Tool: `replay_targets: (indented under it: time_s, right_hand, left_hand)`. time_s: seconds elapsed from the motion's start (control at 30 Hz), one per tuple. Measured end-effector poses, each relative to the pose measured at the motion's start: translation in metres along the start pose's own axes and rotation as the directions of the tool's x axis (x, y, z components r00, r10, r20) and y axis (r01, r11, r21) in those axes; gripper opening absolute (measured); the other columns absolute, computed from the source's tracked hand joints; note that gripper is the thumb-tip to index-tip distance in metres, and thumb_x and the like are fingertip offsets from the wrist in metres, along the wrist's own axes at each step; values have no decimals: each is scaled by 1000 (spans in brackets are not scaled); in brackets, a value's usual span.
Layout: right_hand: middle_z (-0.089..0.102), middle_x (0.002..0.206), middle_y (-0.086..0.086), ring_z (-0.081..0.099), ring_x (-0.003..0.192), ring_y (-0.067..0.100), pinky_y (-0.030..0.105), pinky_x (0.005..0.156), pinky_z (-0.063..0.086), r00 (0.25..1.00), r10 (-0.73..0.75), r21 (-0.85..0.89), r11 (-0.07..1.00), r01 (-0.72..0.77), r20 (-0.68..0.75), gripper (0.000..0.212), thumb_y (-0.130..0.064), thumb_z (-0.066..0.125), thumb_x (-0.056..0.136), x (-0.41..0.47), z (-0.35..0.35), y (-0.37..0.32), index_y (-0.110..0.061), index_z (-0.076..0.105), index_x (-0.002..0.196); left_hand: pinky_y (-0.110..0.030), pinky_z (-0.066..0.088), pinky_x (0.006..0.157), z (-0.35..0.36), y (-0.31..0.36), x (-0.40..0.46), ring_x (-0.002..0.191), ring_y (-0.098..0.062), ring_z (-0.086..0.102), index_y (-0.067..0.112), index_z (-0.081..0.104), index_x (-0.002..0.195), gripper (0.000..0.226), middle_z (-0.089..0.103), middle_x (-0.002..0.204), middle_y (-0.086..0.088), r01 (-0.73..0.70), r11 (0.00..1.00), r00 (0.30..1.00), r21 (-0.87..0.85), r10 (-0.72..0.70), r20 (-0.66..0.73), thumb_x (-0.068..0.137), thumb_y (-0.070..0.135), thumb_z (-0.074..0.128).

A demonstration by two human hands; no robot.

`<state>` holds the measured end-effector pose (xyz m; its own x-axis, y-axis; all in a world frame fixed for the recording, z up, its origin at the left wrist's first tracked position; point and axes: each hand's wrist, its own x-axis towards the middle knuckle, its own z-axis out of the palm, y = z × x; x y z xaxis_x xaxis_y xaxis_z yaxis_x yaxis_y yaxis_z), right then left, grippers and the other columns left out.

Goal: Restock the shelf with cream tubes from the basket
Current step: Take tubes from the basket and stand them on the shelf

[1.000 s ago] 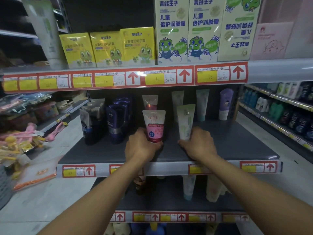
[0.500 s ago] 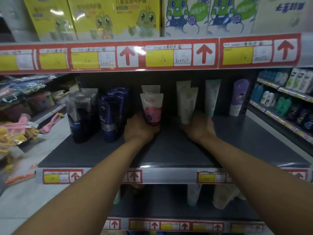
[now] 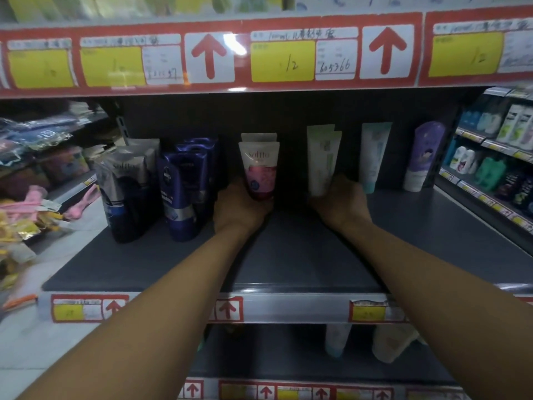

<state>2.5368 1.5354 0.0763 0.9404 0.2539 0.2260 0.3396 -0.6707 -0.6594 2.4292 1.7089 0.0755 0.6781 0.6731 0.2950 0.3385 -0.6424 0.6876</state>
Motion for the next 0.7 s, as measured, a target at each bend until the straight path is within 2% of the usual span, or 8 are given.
replay_targets:
  time_s: [0.1,0.23,0.53,0.7]
  right_hand:
    - [62,137,16,61,126,38,38,88,53,1000,-14,11,1000,14,-5,76,-45,85,80,-3,0,0,-8,53,138]
    - [62,132,15,62,122,38,36,86,52,999,-23,25,999,24,-32,77,-49,84,77,-5,1,-1,-7,53,134]
    - [65,128,19,64,117,39,35,84,51,998,-54,-22,998,53,-37,59,-39,79,87,7,5,4,-4,55,127]
    - [65,126,18,64,115,39,33,82,49,997,-64,-8,998,63,-32,55,-37,78,88,13,8,7,-4,55,125]
  left_hand:
    - [-42,61,91,0,1,-2,111,-34,72,24,65,123,71,75,119,-8,9,1000,1000,-10,-9,0,67,66,77]
    - [-40,59,90,0,2,0,114,-36,70,17,59,128,75,72,123,-12,16,1000,1000,0,-16,-20,73,63,80]
    - [-42,59,92,4,-4,7,114,-34,70,19,68,121,55,75,122,-11,-36,999,999,14,36,-22,81,55,79]
    - [-40,59,91,6,-7,12,114,-33,71,20,72,120,56,76,120,-10,-49,998,998,28,50,-27,79,57,80]
